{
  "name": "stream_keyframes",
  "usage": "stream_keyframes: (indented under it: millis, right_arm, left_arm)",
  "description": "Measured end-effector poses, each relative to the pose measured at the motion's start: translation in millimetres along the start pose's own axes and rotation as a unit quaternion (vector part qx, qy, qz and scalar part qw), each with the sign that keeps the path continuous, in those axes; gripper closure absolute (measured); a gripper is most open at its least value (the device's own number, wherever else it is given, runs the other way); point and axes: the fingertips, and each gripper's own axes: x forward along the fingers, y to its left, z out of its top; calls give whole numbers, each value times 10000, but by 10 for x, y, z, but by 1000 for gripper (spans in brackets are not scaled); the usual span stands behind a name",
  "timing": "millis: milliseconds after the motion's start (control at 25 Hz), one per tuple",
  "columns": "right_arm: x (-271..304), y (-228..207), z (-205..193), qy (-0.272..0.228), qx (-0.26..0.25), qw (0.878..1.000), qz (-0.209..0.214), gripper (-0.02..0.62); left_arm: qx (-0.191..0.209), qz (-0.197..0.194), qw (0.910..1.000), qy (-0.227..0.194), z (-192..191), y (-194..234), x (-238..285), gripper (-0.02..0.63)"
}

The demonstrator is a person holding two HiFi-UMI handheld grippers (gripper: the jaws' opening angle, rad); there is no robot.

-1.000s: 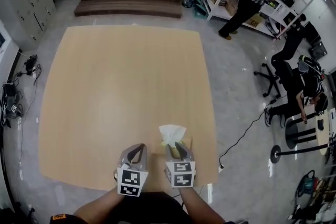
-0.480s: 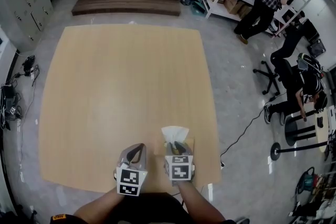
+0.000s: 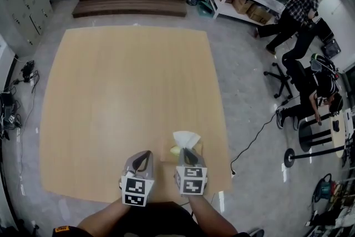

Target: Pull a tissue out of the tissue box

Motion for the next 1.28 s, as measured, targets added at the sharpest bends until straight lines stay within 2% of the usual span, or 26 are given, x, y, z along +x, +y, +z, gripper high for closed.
stream_keyframes:
  millis: [440,760,920,1280]
  right_arm:
    - [-673,81,231,-1069,-159,9938,252,594]
    - [-1167,243,48,-1572,-438,9841,706,595]
    - [-1371,245,-97,-1700,-476,9799,928,595]
    - [-1589,423,-614,-1591,-581,9731,1563,595]
  left_arm:
    - [-77,241,9988,-416,139,-265,-318,588]
    - [-3,456,9966,-682,106,-561,-620,588]
    - [71,659,9944,-827,106,-690,-831,588]
    - [-182,1315,9881,-774,-252,-795,-1399,588]
